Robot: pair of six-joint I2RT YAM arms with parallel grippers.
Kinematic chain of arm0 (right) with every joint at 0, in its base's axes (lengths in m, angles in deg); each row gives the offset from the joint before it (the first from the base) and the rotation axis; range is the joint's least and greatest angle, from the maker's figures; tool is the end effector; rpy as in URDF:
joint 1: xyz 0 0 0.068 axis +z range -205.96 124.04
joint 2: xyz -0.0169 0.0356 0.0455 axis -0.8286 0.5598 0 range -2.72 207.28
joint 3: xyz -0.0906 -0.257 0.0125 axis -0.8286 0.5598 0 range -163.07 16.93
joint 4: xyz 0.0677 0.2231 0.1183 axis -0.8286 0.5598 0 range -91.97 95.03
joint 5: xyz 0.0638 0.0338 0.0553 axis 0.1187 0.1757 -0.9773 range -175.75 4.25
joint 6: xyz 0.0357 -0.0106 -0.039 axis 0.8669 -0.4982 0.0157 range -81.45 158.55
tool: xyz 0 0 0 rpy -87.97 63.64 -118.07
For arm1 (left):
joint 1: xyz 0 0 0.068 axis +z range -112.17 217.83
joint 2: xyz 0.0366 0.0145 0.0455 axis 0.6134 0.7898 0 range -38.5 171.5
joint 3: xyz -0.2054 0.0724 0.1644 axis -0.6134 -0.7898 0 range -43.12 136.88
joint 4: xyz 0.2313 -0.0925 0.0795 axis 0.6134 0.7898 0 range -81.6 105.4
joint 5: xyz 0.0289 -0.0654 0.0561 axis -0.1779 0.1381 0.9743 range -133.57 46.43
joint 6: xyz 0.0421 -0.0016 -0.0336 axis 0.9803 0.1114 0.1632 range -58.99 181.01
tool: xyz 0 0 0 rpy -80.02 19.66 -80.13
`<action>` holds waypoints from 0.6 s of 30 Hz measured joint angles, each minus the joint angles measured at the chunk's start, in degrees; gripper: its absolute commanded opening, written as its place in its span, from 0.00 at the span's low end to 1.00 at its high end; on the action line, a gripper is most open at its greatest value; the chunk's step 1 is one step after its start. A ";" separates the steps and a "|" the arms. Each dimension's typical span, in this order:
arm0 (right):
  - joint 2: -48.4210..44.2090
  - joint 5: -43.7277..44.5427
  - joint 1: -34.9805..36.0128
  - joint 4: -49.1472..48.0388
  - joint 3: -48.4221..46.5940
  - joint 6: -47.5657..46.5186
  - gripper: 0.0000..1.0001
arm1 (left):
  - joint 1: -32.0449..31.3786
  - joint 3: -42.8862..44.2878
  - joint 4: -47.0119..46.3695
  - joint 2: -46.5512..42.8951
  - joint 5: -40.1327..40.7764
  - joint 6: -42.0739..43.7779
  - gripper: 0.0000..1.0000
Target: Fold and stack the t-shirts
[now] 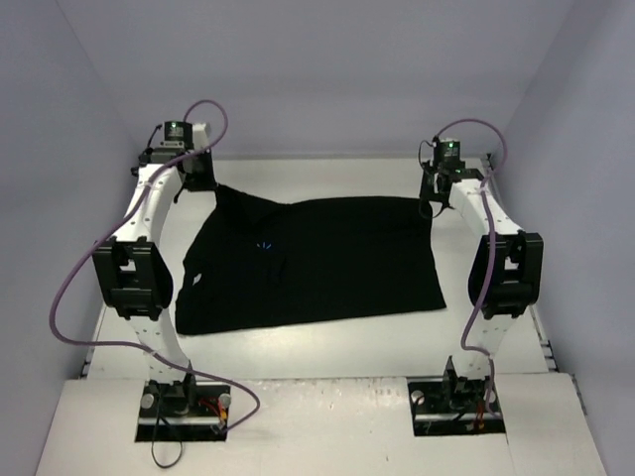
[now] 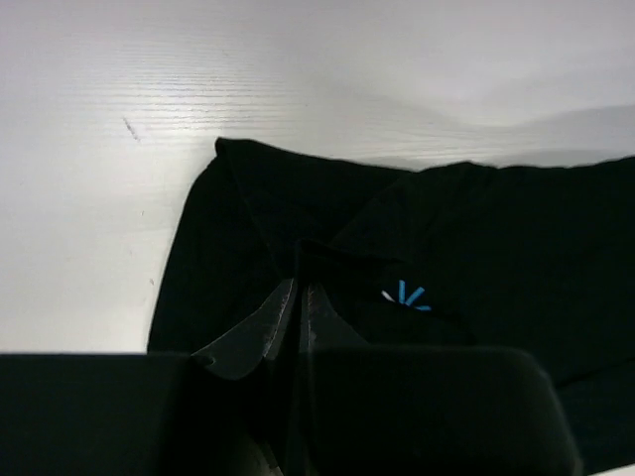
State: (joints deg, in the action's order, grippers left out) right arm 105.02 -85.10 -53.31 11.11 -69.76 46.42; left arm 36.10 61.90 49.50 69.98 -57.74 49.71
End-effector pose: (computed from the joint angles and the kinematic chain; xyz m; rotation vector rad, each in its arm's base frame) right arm 0.4409 0.0200 0.2715 0.1052 2.1654 0.0931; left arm 0.4288 -0.0217 0.3329 -0.0741 2.3530 -0.4020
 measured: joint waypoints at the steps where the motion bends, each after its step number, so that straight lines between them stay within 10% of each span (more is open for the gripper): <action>1: -1.12 0.00 -0.01 0.14 0.69 0.23 0.00 | 0.00 -0.99 0.14 -2.18 0.10 -0.87 0.00; 18: -8.25 1.21 -0.06 0.14 14.95 2.68 0.01 | 0.00 -27.05 2.58 -23.40 2.41 -6.77 0.00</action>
State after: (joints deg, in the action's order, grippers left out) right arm 96.78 -83.89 -53.37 11.25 -54.81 49.10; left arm 36.10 34.85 52.08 46.57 -55.33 42.94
